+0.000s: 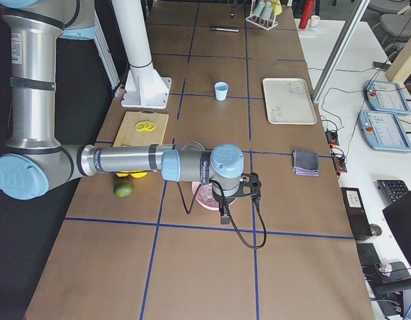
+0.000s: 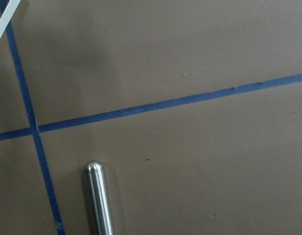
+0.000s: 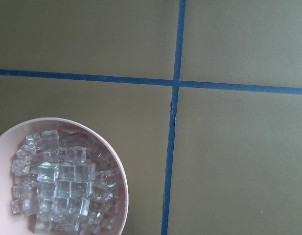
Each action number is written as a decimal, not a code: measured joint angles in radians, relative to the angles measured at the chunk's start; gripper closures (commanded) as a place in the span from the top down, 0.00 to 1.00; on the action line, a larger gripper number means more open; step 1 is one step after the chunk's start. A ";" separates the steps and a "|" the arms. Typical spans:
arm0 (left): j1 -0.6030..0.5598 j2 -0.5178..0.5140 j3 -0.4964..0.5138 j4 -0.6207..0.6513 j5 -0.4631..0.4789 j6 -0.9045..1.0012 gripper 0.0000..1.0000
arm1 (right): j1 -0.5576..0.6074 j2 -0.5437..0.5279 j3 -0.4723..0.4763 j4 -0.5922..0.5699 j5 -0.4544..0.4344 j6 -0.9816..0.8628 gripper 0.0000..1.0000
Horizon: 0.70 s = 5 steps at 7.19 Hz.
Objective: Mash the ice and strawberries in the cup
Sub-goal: 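Move the left gripper back toward the steel muddler, then lower the left gripper and grasp the steel muddler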
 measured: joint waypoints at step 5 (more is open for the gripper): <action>0.102 0.008 0.301 -0.524 0.133 -0.356 1.00 | 0.000 0.001 0.000 0.002 -0.002 -0.004 0.99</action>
